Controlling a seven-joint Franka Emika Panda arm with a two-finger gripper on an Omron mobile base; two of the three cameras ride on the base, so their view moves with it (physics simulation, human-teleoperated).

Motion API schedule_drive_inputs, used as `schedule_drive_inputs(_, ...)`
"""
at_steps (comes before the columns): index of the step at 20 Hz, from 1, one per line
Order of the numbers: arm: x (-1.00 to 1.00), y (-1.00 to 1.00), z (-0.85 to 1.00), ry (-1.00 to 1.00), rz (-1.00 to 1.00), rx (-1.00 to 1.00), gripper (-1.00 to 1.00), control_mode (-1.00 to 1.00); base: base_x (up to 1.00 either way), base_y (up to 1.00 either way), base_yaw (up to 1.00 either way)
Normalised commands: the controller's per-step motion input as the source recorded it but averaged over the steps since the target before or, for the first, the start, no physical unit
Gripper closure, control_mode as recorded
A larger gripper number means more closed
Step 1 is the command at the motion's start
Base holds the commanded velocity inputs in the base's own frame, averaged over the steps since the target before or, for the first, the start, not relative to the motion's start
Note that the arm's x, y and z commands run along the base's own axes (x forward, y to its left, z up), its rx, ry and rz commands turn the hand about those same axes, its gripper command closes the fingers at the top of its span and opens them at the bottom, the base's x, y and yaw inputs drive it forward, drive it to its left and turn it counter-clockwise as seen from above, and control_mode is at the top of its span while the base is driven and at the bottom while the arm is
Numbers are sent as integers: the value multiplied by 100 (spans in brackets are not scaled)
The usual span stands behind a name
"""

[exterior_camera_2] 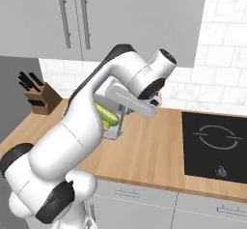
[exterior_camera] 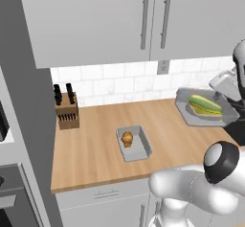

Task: Take the meat container that has the chicken drumstick and place it on the second highest rack of the freezer. Then take the vegetable container that has the corn and cucumber and place it on the highest rack of the freezer.

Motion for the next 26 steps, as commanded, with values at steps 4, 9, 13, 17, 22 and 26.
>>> schedule_drive_inputs(4, -2, 100, 75, -8, 8, -51, 100, -100, 0, 0, 0)
schedule_drive_inputs(9, -29, 78, 28, -9, -5, -31, 100, -100, 0, 0, 0)
schedule_drive_inputs(13, -13, 9, 0, 0, 0, 0, 100, -100, 0, 0, 0)
schedule_drive_inputs(17, -4, 3, -22, 1, 0, 7, 100, -100, 0, 0, 0)
schedule_drive_inputs(22, 0, 0, -16, -6, 0, 5, 100, -100, 0, 0, 0)
schedule_drive_inputs(26, 0, 0, -9, -12, -1, 0, 100, -100, 0, 0, 0)
